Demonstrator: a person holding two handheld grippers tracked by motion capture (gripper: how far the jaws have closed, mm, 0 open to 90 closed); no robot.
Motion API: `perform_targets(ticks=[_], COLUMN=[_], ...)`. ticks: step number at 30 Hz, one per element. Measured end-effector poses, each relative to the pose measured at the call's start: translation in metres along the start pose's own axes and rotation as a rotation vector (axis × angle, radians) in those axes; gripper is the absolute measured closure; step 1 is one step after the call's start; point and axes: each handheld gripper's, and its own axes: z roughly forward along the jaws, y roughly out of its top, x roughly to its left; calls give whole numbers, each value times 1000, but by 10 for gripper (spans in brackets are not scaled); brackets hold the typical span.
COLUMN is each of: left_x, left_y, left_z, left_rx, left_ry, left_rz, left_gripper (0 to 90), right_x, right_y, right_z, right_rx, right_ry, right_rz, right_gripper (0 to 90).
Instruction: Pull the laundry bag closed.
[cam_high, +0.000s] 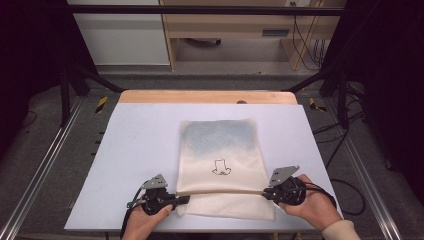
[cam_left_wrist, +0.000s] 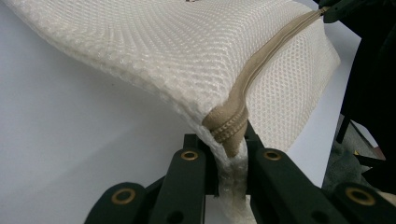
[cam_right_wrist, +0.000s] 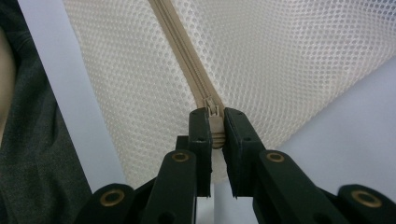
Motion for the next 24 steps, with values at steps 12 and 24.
perform_targets(ticks=[12, 24], left_x=[0, 0], left_y=[0, 1], left_z=[-1, -2], left_rx=[-3, -4], left_ry=[-1, 1], left_rz=[-2, 0], left_gripper=[849, 849], right_x=[-1, -1], right_y=[-3, -7], right_z=[-2, -3], right_rx=[-1, -2], right_ry=[0, -4], right_rz=[12, 21], right_gripper=[821, 821])
